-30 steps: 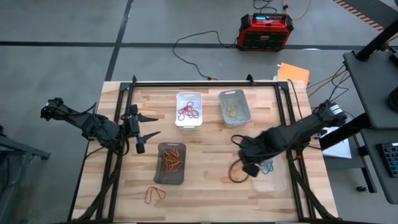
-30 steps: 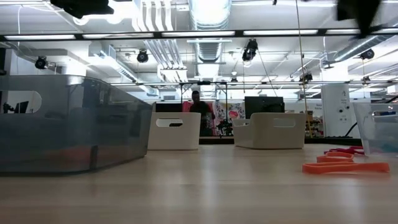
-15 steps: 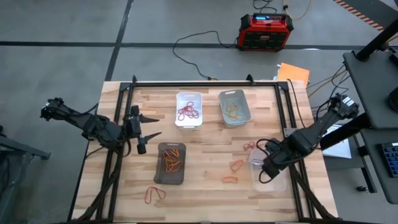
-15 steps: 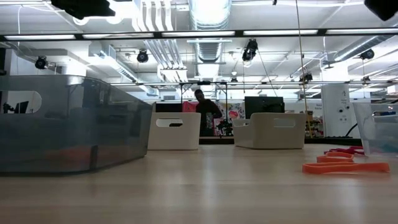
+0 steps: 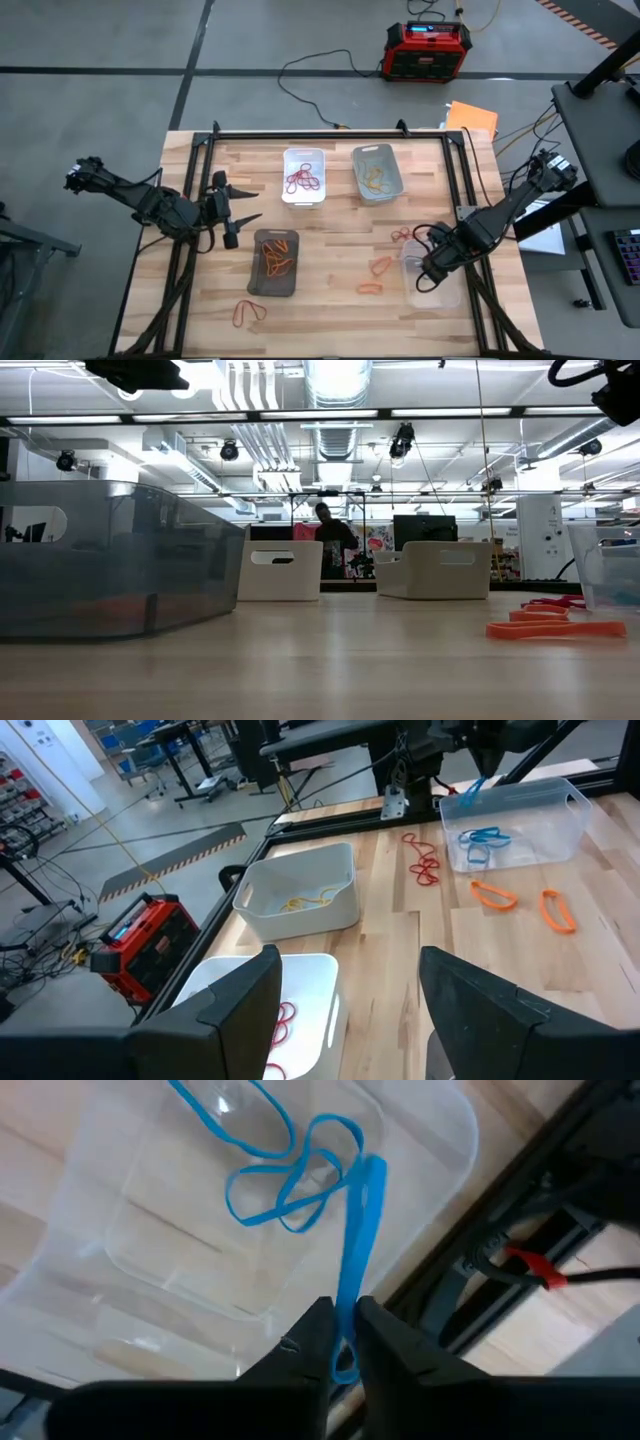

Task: Sort rubber bands into baskets
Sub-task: Put the blue rubber band into the transparent bin, then put the orange rubber band into the black bin

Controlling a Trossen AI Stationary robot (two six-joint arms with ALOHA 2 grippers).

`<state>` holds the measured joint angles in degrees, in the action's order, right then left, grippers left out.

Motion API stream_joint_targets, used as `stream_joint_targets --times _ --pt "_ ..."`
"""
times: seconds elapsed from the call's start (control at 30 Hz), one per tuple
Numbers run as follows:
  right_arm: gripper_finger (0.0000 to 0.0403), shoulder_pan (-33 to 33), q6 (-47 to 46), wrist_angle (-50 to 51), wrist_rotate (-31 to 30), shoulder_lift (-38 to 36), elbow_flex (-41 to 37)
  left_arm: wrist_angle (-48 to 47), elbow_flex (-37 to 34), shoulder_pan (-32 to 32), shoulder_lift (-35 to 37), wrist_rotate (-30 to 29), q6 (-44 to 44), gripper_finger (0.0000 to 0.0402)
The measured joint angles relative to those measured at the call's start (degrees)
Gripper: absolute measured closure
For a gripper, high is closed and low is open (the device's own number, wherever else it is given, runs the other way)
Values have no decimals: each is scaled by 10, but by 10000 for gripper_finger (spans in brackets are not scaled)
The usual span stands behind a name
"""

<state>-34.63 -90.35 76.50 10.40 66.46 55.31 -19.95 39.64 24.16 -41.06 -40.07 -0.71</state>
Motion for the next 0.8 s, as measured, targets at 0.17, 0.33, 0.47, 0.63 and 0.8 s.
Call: stream_joint_targets --times 0.17,0.33,0.47,0.63,0.8 --pt "322 0 0 -7 -37 0 12 3 0 0 0 0 3 188" --pt "278 0 4 -7 -51 0 21 3 0 0 -1 0 5 196" --pt "256 0 13 -32 -101 0 25 3 0 0 -2 0 13 198" --pt "246 0 101 -122 -197 5 25 5 0 0 -9 0 15 199" --pt "251 9 218 -244 -243 27 25 19 0 0 -22 0 15 199"
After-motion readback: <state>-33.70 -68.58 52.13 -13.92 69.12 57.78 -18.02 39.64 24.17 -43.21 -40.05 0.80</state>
